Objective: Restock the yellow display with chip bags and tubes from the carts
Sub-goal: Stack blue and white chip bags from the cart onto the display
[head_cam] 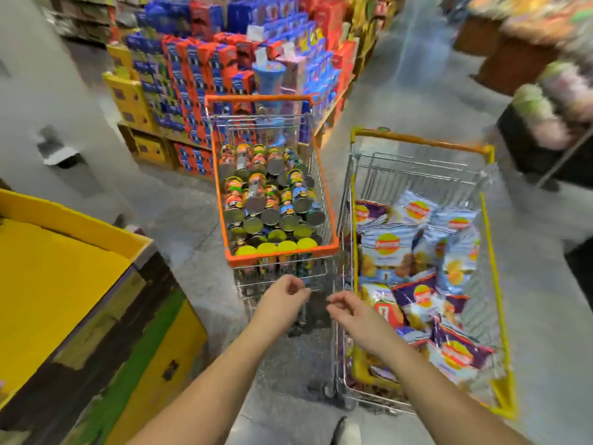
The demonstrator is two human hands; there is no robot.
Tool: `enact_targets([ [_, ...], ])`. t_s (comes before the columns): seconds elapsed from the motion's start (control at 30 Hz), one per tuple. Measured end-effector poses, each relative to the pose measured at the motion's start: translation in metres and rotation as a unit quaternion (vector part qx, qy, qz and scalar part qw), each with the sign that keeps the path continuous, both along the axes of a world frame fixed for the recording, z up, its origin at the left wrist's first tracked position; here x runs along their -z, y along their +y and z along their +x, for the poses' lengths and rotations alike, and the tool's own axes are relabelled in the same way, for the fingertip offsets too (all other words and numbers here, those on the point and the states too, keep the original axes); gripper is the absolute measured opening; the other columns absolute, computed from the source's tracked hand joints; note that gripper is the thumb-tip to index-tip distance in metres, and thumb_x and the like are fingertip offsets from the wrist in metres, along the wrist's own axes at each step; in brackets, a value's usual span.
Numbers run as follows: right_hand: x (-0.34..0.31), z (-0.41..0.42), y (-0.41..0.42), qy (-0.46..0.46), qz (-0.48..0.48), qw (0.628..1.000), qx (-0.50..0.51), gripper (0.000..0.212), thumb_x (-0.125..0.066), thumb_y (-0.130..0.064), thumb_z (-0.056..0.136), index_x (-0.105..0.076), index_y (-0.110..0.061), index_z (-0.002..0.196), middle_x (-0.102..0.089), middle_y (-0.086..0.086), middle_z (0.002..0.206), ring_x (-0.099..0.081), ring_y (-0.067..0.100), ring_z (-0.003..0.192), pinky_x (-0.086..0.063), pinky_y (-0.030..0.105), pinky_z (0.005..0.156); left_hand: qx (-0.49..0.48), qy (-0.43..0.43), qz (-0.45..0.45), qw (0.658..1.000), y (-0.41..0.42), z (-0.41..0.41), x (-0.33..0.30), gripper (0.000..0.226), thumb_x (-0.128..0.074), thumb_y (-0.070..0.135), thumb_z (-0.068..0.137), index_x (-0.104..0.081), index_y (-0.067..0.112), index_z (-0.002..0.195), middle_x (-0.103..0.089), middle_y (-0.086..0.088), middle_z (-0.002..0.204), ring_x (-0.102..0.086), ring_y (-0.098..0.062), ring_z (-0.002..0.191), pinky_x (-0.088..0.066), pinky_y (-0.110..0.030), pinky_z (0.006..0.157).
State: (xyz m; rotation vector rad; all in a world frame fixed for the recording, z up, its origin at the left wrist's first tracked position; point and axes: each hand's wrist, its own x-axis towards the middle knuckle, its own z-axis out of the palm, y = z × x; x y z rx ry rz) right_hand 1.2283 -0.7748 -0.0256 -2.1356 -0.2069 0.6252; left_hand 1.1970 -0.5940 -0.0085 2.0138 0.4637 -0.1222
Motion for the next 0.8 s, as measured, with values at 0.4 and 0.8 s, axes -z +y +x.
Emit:
enact_targets([
  [0.4,0.028,0.176,-0.254,-0.12,-0.176,0.976,0.051,0.028,-0.061,-0.009,0.09,-0.063,-0.012,0.118,-0.061,0.004,0.11,-0.057,0.022,0.107,-0.037,0.017,0.084,0.094,0.022,0.052,0.994,-0.178,0.18,0.011,0.01,-0.058,0.024,0.093,-0.058,0.017,0.1,-0.062,-0.003,0.088,-0.052,-0.01,0.062,-0.037,-0.017,0.052],
  [0.8,0.013,0.338,-0.323,-0.204,-0.519,0.807,-0.192,0.067,-0.048,-0.013,0.095,-0.017,-0.029,0.152,-0.028,-0.002,0.156,-0.022,0.023,0.143,-0.029,0.047,0.107,0.236,0.076,0.373,0.894,-0.186,0.279,0.032,0.076,-0.061,0.06,0.085,-0.032,0.021,0.144,-0.044,0.002,0.144,-0.041,-0.024,0.133,-0.026,-0.047,0.107],
])
